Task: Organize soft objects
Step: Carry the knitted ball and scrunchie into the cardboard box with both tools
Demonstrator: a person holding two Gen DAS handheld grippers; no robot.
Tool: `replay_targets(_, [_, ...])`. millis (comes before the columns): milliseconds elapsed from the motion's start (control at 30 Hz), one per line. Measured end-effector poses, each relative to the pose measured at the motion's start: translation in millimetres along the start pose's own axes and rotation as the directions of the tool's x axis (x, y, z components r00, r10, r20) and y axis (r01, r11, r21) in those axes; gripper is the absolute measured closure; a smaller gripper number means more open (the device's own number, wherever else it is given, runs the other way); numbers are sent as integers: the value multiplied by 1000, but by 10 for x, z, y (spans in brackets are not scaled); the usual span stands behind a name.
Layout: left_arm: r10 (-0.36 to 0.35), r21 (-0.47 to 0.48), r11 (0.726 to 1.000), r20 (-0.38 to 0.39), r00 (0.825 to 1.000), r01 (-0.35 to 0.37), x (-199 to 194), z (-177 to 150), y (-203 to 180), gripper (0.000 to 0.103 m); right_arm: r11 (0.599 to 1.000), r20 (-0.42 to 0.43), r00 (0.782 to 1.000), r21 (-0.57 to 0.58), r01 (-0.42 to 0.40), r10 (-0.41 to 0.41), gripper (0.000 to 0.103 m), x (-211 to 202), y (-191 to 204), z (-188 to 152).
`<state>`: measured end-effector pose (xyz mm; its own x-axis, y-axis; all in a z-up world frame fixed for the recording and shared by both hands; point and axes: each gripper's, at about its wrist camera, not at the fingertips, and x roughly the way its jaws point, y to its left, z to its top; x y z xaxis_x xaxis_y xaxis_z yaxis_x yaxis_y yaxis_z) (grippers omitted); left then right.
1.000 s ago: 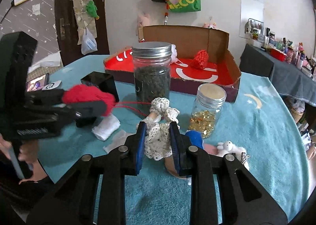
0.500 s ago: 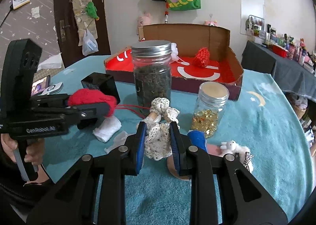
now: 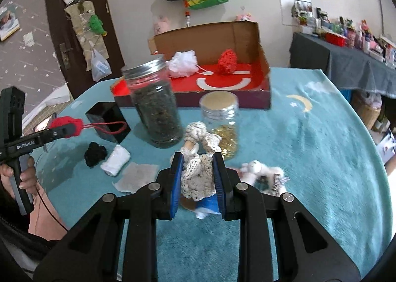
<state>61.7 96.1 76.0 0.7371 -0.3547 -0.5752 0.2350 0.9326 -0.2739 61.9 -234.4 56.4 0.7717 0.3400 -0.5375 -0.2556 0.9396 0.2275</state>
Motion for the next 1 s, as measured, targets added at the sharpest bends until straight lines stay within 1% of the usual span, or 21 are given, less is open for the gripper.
replay_targets(167, [39,-33,999,-8,999,-40,-64,-1,213,61,1000,4,1000,21,2,-3,80,-42,-100,33])
replay_targets(300, [70,-36,997,-23,997,-70,-62,17,338,61,999,2,1000,33,-4,4,80,-85,-171,55])
replay_targets(400, [74,-38,996,-40,996,-75,-33,31,435,61,999,-10,1000,45,-18,18,80,-98,-226,69])
replay_targets(567, [106,9,994,-84,991,-105,62,100,560,61,999,-36,999,40,9,-8,80,-145,-314,50])
replay_targets(667, [120,50,992,-92,989,-116,117,167,628,61,998,-49,998,34,49,-48,80,-172,-417,46])
replay_targets(833, [97,91,992,-90,991,-88,239,312,709,61,996,-42,996,32,86,-85,80,-148,-619,134])
replay_targets(933, [67,106,993,-85,994,-58,324,412,732,61,998,-39,997,27,63,-62,80,-77,-741,234])
replay_targets(1000, [35,112,993,-86,996,-26,389,477,744,61,999,-52,998,19,43,-42,80,-1,-804,307])
